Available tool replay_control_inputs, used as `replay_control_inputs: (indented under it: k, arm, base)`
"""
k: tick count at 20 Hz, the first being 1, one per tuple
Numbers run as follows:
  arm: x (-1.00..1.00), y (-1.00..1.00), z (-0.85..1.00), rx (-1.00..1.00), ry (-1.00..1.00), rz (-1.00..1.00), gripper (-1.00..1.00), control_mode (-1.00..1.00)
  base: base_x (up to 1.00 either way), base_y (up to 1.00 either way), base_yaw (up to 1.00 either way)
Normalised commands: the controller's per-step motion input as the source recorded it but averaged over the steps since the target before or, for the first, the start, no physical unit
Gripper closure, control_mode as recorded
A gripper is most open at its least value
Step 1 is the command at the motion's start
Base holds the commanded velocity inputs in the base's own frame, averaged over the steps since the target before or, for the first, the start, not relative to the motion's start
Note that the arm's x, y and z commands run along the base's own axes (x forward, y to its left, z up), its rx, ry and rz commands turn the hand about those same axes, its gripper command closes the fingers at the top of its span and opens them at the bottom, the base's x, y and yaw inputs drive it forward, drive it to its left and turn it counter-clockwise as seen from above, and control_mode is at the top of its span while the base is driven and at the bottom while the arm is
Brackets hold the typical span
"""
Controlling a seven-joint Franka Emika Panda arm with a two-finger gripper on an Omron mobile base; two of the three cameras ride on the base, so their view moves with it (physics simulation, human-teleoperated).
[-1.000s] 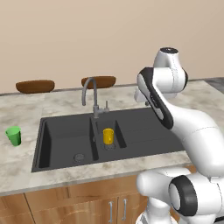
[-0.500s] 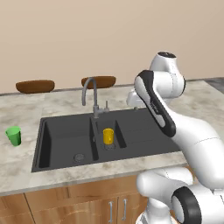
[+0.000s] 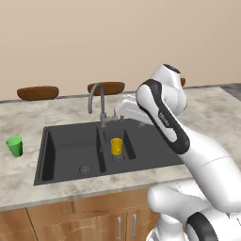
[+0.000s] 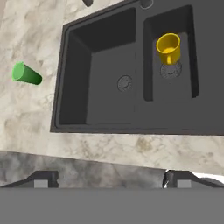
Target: Move any existing items from the left basin to the right basin for drying. Then move the cup from the counter to the left basin of the sink for washing.
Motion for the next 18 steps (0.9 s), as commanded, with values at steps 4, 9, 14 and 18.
replay_control_inputs:
  k: [4, 9, 14, 18]
  arm:
    - [0.0, 0.98, 0.0, 0.26, 0.0, -0.01, -1.0, -1.0]
    - [0.05, 1.0, 0.0, 0.01, 0.16, -0.14, -1.0, -1.0]
    - [0.13, 1.0, -0.07, -0.01, 0.24, -0.15, -1.0, -1.0]
    - [0.12, 0.75, -0.02, -0.01, 0.2, -0.03, -1.0, -1.0]
  base:
    - [0.0, 0.0, 0.0]
    - [0.0, 0.0, 0.0]
    - [0.0, 0.0, 0.0]
    - [0.0, 0.0, 0.0]
